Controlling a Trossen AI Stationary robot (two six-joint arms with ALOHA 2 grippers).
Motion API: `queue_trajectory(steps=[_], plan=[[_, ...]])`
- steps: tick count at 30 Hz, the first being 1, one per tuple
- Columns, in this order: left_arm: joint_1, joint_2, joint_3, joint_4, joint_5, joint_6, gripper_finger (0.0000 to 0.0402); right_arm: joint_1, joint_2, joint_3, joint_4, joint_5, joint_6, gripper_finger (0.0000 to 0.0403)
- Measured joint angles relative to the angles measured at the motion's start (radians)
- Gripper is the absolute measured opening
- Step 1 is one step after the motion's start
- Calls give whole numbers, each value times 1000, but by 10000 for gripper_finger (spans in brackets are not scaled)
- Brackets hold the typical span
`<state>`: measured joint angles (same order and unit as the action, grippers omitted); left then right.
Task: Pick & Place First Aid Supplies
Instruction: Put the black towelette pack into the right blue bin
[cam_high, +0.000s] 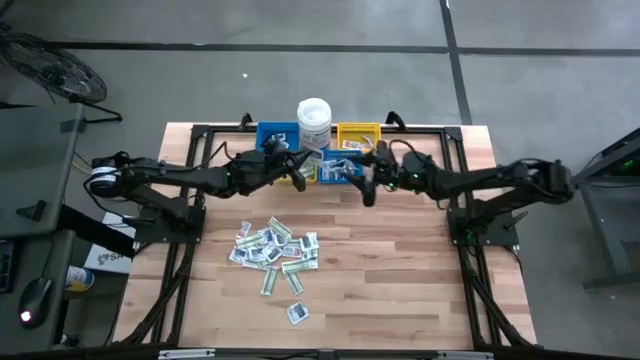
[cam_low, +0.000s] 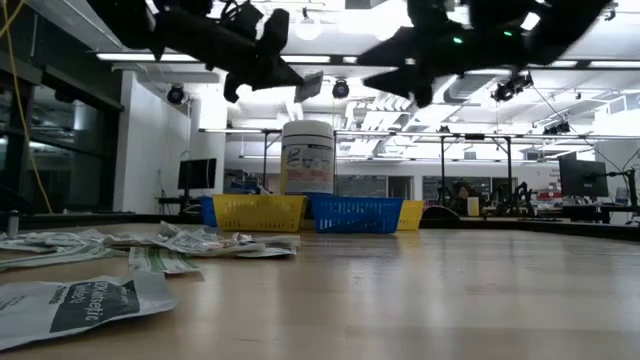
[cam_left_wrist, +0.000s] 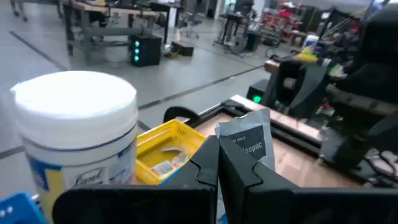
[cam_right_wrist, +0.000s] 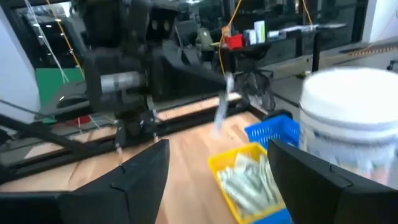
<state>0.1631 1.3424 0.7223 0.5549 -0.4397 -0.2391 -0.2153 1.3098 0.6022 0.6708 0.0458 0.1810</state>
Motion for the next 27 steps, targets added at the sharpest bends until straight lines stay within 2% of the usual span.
queue_trajectory(steps=[11, 17, 20, 27], plan=[[0, -1, -1, 24, -2, 33, 0, 0, 236, 249, -46, -6, 48, 250], [0, -1, -1, 21, 9, 33, 0, 0, 306, 328, -122, 24, 96, 244], [0, -1, -1, 19, 10, 33, 0, -9, 307, 336, -179, 33, 132, 225], [0, -1, 0, 11, 23, 33, 0, -20, 291, 317, -181, 25, 200, 151]])
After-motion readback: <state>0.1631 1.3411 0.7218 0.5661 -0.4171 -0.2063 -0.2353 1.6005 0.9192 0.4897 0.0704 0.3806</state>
